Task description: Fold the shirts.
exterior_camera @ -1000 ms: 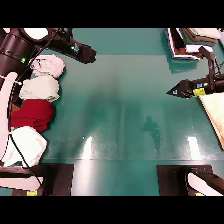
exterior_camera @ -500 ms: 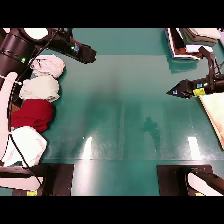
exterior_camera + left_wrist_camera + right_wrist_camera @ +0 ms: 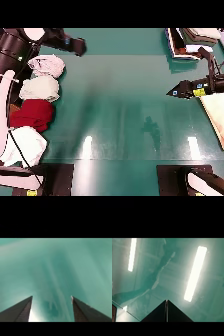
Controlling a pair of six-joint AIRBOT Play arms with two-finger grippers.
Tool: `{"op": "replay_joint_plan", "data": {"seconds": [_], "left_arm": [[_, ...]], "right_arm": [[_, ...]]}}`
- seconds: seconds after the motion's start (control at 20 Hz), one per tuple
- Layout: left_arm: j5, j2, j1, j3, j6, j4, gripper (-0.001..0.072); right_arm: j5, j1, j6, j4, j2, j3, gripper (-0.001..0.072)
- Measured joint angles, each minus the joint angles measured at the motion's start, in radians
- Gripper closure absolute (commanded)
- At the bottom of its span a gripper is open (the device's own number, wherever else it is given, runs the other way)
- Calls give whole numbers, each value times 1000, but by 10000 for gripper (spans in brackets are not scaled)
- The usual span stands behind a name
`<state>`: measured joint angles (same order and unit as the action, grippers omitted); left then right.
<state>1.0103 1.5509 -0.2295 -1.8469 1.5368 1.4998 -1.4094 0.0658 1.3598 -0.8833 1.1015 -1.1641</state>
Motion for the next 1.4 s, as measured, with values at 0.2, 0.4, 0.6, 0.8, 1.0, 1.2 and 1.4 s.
{"op": "replay_joint_plan", "data": {"seconds": [0.2, 0.4, 0.6, 0.8, 1.0, 1.2, 1.4], "left_arm": [[-35, 103, 162, 0, 78, 98, 125], [-76, 249, 298, 0, 103, 107, 125], [-125, 363, 362, 0, 111, 106, 127], [-172, 420, 383, -1, 113, 94, 677], [-132, 436, 389, -61, 113, 53, 685], [-73, 354, 380, -188, 56, -60, 685], [-10, 125, 325, -229, -43, -134, 683]], "right_arm": [[-3, 0, 0, 0, 0, 0, 693], [-1, 0, 0, 0, 0, 0, 694], [29, 0, 1, 0, 0, 0, 694], [60, 0, 1, 0, 0, 0, 694], [85, 0, 2, 0, 0, -6, 694], [113, -11, 2, -1, 0, -88, 694], [146, -35, 2, 0, 0, -234, 694]]}}
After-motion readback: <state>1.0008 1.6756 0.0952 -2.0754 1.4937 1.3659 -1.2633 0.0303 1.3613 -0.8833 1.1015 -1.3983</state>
